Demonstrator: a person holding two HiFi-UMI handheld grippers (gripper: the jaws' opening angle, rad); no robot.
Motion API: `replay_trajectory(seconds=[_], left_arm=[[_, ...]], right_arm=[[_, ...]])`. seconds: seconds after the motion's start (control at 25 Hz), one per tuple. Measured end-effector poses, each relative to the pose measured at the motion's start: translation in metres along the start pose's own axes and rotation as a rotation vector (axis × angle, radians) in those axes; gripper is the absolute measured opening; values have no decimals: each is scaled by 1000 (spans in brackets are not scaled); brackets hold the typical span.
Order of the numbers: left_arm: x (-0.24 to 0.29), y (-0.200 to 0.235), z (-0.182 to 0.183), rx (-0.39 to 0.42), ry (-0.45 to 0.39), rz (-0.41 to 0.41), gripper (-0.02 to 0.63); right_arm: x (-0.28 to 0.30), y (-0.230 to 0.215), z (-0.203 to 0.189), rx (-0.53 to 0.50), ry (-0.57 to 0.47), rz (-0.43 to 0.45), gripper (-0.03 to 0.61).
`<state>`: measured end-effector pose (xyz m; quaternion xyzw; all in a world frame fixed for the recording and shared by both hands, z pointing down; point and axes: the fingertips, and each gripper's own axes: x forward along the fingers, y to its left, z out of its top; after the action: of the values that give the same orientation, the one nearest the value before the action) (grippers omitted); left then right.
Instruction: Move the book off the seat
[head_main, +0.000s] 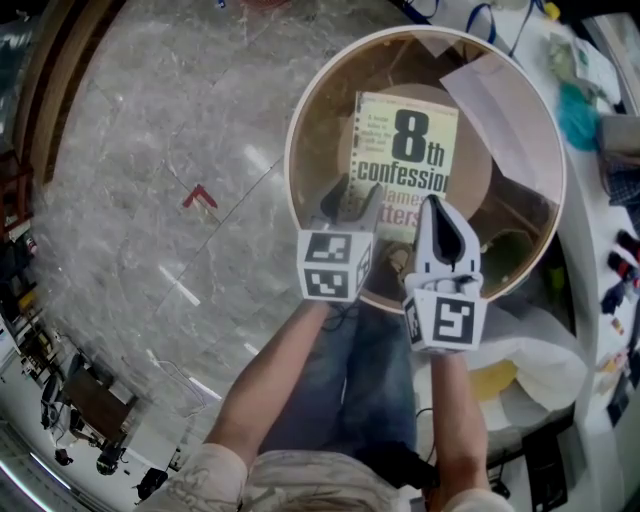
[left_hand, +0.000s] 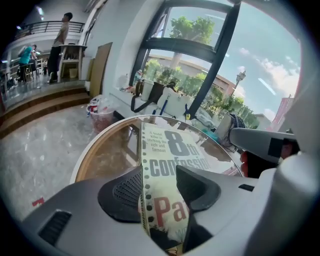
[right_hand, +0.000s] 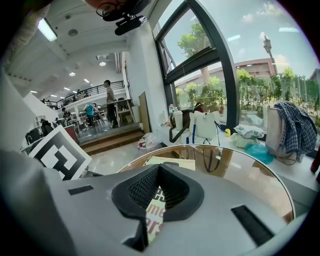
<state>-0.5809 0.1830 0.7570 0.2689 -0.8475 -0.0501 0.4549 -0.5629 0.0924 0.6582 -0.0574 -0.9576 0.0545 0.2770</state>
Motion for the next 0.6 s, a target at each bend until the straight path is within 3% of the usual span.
replay_trajectory(seconds=[0.6], left_arm=[[2, 5, -3, 10, -2, 56, 187]], right_arm=[[4, -5, -5, 14, 21, -12, 3]])
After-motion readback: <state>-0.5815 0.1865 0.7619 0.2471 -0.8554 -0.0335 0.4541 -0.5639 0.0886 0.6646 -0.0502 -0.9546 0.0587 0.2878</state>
